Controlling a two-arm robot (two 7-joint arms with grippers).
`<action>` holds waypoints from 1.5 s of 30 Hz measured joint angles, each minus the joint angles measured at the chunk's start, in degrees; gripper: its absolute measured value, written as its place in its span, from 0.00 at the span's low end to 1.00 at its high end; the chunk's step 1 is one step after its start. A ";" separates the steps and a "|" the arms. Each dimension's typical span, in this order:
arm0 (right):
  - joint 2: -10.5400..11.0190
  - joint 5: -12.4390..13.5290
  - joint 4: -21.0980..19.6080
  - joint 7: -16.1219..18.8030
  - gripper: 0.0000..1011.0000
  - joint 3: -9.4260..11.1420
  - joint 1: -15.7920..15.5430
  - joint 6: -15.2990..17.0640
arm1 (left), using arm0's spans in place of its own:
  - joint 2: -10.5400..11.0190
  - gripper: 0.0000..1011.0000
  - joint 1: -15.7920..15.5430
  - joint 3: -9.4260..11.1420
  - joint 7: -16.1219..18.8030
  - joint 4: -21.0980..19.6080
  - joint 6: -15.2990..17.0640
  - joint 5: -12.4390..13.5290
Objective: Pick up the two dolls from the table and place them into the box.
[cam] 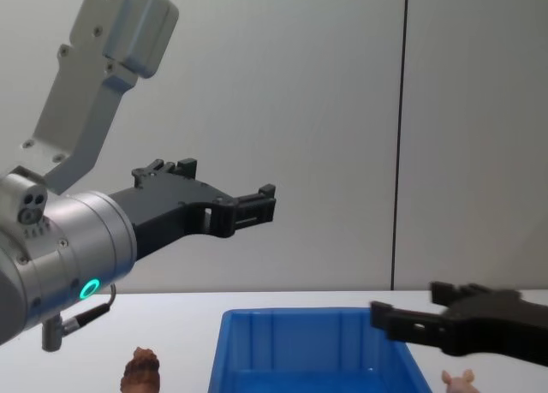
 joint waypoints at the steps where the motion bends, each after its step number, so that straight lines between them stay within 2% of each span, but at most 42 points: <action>1: 0.25 0.16 -0.21 -0.30 0.99 0.13 -0.30 0.00 | 0.00 0.99 0.00 0.00 0.00 0.00 0.00 0.00; 12: 3.83 0.93 -2.81 -2.86 0.99 1.89 -3.88 -0.13 | 0.00 0.99 0.00 0.00 0.00 0.00 0.00 0.00; 22: 5.98 1.28 -4.26 -4.29 0.99 2.91 -5.91 0.58 | 0.00 0.99 0.00 0.00 0.00 0.00 0.00 0.00; 34: 6.99 0.99 -4.15 -5.31 0.99 3.16 -7.05 3.63 | 0.00 0.99 0.00 0.00 0.00 0.00 0.00 0.00; 45: 6.58 0.64 -2.41 -5.68 0.99 2.73 -6.85 6.10 | 0.00 0.99 0.00 0.00 0.00 0.00 0.00 0.00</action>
